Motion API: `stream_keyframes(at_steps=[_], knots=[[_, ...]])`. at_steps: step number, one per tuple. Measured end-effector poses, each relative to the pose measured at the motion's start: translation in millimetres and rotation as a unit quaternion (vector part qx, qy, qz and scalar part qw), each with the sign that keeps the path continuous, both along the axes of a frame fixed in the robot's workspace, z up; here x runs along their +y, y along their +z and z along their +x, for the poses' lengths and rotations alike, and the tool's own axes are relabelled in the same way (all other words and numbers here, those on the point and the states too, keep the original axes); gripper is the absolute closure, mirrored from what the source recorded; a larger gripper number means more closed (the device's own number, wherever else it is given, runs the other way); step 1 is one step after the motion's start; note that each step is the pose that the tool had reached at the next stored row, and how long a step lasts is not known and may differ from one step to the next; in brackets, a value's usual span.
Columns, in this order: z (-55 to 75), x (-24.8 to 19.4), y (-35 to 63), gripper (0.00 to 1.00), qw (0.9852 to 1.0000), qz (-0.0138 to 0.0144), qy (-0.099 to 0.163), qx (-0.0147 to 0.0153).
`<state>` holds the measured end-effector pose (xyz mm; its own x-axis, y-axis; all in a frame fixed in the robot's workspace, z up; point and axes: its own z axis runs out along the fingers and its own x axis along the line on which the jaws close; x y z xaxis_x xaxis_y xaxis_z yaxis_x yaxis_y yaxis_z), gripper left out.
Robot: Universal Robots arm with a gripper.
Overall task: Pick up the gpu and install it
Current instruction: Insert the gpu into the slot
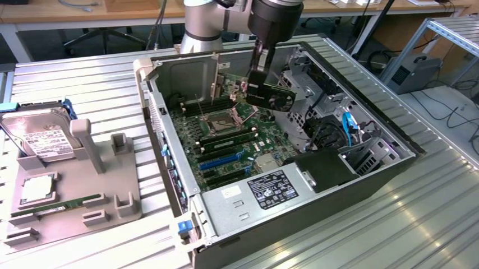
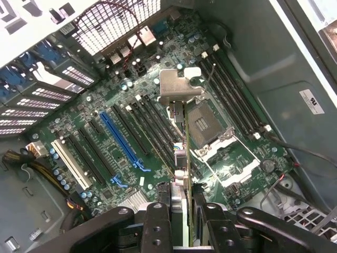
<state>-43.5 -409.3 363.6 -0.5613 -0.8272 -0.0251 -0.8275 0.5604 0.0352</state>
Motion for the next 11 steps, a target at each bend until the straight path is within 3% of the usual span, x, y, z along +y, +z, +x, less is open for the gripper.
stream_keyframes(at_steps=[11], knots=[[0.0,0.0,-0.4,0.73,0.9999,0.0,0.015,0.0]])
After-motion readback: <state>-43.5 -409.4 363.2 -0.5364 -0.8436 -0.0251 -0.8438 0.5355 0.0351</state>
